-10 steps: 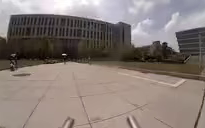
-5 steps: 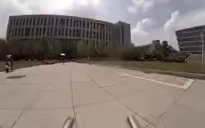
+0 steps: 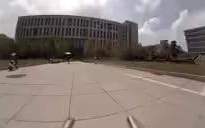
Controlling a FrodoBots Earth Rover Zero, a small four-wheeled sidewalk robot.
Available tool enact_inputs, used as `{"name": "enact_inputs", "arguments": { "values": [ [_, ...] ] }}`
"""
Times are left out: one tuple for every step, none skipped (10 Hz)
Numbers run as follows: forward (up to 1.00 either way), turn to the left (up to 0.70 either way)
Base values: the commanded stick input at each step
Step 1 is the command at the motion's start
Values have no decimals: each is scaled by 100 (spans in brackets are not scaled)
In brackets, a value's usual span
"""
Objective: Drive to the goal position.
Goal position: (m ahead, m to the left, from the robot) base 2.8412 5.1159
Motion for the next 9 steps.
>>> {"name": "enact_inputs", "arguments": {
  "values": [
    [70,1],
    [70,0],
    [70,0],
    [70,0],
    [70,1],
    [70,2],
    [70,3],
    [70,3],
    [70,1]
  ]
}}
